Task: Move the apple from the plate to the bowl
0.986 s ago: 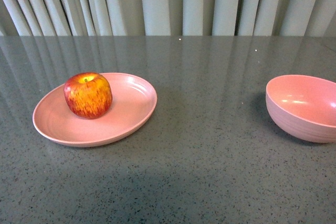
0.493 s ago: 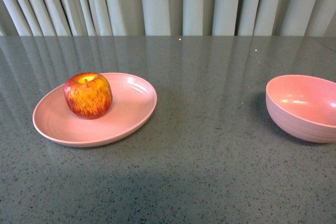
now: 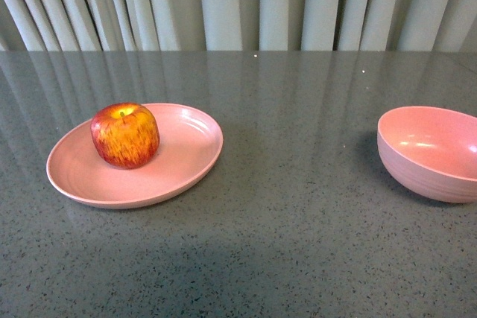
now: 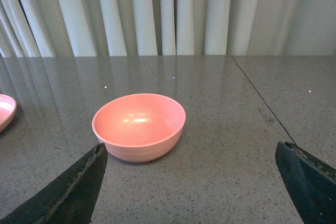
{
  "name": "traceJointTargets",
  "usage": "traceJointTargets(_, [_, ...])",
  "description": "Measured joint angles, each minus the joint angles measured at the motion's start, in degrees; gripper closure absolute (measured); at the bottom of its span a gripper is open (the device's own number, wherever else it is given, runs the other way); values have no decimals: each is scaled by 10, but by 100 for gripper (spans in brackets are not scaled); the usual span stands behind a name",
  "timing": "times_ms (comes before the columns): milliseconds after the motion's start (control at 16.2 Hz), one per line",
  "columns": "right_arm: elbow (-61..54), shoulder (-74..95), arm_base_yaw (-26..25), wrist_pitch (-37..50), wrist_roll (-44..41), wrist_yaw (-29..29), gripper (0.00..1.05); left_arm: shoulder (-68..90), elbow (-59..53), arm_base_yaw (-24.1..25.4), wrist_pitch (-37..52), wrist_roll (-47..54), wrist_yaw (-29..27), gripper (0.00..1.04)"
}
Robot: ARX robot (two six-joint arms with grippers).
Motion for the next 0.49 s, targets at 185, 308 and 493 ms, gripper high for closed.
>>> traceJointTargets(185, [0,0,0,0,0,0,7,0,0,0,0,0,0,7])
traceJointTargets(308, [0,0,0,0,0,0,7,0,0,0,0,0,0,7])
traceJointTargets(493, [101,216,-59,146,93,-91,7,0,0,0,0,0,0,7])
